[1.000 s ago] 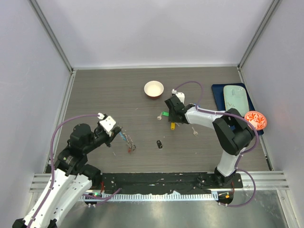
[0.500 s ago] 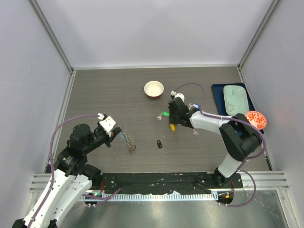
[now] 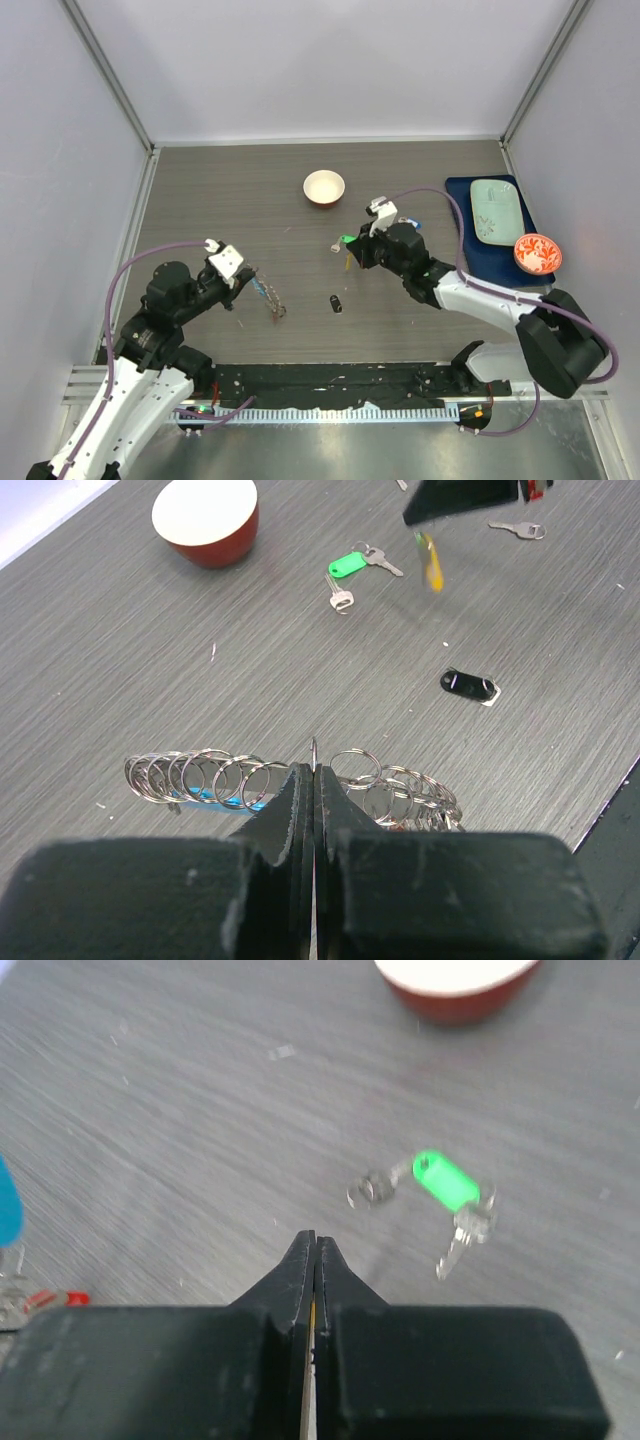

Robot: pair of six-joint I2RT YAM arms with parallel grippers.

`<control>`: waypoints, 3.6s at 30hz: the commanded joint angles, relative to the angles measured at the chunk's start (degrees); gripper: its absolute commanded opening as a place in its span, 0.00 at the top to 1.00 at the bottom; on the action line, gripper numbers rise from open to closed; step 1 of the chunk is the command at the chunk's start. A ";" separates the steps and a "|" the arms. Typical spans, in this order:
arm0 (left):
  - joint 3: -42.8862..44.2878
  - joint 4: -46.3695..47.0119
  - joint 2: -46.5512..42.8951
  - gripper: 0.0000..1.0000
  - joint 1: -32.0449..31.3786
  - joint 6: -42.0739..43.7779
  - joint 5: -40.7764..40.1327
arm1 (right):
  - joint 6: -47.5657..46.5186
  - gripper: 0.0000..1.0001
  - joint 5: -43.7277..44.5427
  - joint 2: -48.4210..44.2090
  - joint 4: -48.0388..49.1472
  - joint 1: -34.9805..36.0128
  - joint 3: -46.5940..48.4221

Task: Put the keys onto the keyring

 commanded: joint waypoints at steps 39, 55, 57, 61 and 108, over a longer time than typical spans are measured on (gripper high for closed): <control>0.06 3.64 -0.43 1.00 -0.06 -0.53 -0.16 | -9.04 0.99 -3.37 18.71 2.41 3.29 8.28; -0.02 3.82 0.01 1.00 -0.06 -0.53 0.02 | -6.59 0.48 2.50 14.67 -21.34 3.72 20.21; -0.02 3.73 0.01 1.00 -0.14 -0.53 0.20 | -7.20 0.46 4.70 15.89 -32.91 3.55 28.44; 0.06 3.73 -0.16 1.00 -0.06 -0.53 0.29 | -7.64 0.45 5.15 24.74 -52.28 3.20 43.84; -0.11 3.91 -0.95 1.00 -0.06 -0.70 0.90 | -6.94 0.87 -2.94 45.35 -68.76 3.29 60.67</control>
